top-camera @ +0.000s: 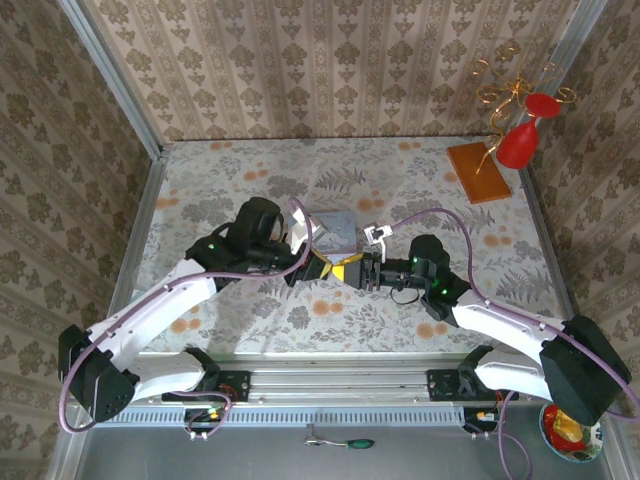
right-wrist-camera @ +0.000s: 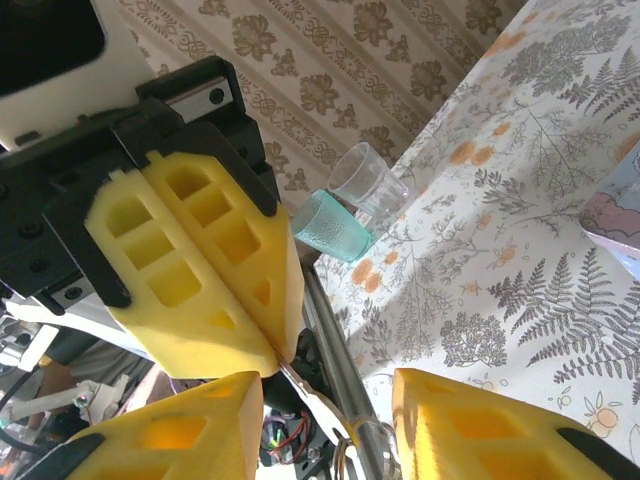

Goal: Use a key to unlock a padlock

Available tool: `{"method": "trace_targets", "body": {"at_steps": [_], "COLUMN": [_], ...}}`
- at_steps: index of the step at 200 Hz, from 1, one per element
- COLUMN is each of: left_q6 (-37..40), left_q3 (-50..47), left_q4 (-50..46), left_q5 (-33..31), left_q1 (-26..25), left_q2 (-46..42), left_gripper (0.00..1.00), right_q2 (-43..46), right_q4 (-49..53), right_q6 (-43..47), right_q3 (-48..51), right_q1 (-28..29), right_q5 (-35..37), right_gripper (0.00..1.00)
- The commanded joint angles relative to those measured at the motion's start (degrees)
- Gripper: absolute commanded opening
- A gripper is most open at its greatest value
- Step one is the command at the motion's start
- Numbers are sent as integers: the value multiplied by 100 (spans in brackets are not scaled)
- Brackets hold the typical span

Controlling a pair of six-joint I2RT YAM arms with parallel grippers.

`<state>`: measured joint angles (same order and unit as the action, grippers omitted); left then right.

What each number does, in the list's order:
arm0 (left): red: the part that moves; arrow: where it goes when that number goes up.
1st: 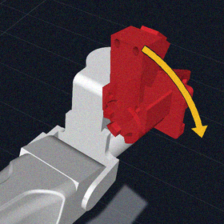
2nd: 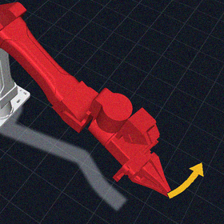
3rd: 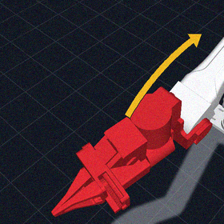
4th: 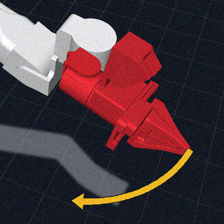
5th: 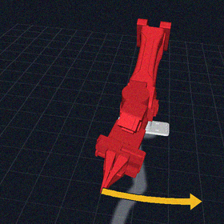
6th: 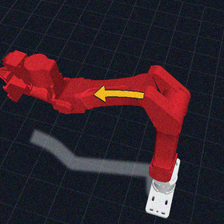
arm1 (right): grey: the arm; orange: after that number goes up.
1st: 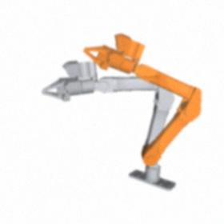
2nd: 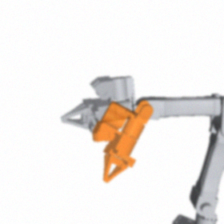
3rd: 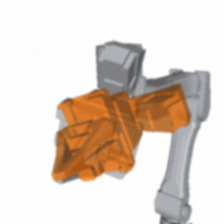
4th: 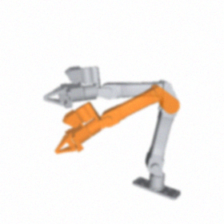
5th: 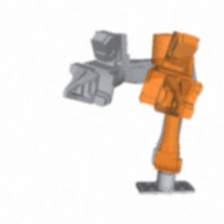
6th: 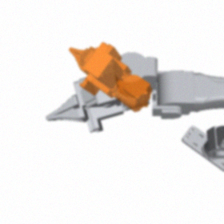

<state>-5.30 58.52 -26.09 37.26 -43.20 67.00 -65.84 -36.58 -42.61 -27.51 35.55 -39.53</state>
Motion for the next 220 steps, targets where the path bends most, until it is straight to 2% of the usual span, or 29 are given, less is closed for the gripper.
{"method": "trace_targets", "body": {"at_steps": [1,13,33,42,55,64,78,107,140,220], "left_q6": [13,-43,-46,-58,-236,-211,0,-316,-522,-520], "left_q3": [176,276,225,141,189,351,612,366,290,405], "left_q4": [245,217,204,159,341,248,-259,190,515,433], "left_q5": [218,248,327,212,251,383,216,317,422,336], "left_q1": [39,61,53,73,206,250,242,328,439,414], "left_q2": [12,78,59,-29,-36,25,29,-10,173,251], "left_gripper": [0,0,0,0,0,0,0,0,0,0], "right_q2": [-82,-89,179,403,629,477,211,219,382,503], "right_q4": [12,-97,267,522,1254,1176,1373,1340,2671,2220], "right_q6": [67,-51,-213,-104,99,46,42,-202,197,92], "right_q3": [-153,-221,-400,-444,-725,-946,-1186,-986,-1409,-932], "right_q1": [57,98,117,113,75,75,141,233,189,119], "right_q5": [-200,-297,-263,-245,451,167,-220,-39,360,519], "right_gripper": [31,21,0,0,0,0,0,0,0,0]}}
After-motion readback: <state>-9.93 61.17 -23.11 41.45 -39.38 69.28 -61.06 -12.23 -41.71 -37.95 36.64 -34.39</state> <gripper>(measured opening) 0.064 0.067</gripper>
